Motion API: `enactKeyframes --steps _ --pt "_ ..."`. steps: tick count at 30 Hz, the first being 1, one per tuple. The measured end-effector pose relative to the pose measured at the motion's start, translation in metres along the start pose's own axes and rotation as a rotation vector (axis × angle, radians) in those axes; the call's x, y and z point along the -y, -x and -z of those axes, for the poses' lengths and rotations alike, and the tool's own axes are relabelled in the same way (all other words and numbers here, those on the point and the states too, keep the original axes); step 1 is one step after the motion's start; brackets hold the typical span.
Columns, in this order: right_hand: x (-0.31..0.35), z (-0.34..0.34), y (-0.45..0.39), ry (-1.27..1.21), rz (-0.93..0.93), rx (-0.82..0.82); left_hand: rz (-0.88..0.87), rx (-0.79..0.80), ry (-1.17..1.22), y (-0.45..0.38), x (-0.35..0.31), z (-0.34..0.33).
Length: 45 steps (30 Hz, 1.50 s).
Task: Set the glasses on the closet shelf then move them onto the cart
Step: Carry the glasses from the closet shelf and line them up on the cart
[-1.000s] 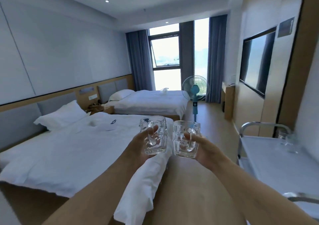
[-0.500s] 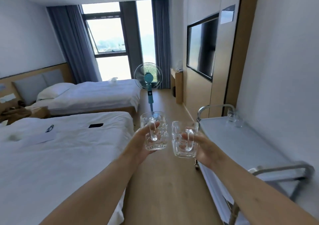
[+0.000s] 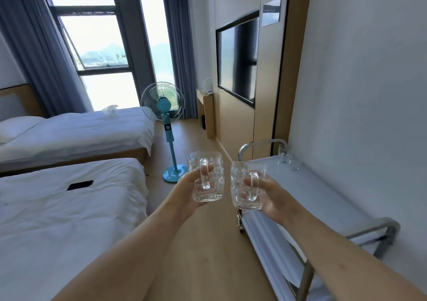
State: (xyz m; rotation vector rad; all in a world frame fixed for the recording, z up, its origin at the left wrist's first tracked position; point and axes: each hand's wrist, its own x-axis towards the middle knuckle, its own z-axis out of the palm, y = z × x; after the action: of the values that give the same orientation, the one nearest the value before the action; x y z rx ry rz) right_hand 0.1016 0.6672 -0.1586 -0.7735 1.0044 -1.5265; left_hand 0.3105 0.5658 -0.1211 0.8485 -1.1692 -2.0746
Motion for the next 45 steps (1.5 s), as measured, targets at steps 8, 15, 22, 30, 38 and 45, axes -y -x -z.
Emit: enactKeyframes --steps 8,15,22,30,38,45 --pt "0.024 0.068 -0.091 -0.027 -0.019 -0.119 0.035 0.021 -0.079 -0.124 -0.009 -0.026" --pt "0.036 0.13 -0.139 0.004 -0.009 -0.235 0.02 0.016 -0.134 -0.222 0.001 -0.044" --pt "0.039 0.17 -0.164 -0.011 -0.004 -0.331 0.001 0.138 -0.248 -0.29 0.017 -0.055" --pt "0.03 0.204 -0.196 -0.043 0.039 -0.473 0.062 0.255 -0.356 -0.378 0.024 -0.067" --pt "0.031 0.214 -0.238 -0.065 0.09 -0.703 0.109 0.467 -0.569 -0.472 0.014 -0.087" --pt "0.035 0.215 -0.258 -0.086 0.159 -0.885 0.156 0.61 -0.575 -0.53 0.016 -0.105"
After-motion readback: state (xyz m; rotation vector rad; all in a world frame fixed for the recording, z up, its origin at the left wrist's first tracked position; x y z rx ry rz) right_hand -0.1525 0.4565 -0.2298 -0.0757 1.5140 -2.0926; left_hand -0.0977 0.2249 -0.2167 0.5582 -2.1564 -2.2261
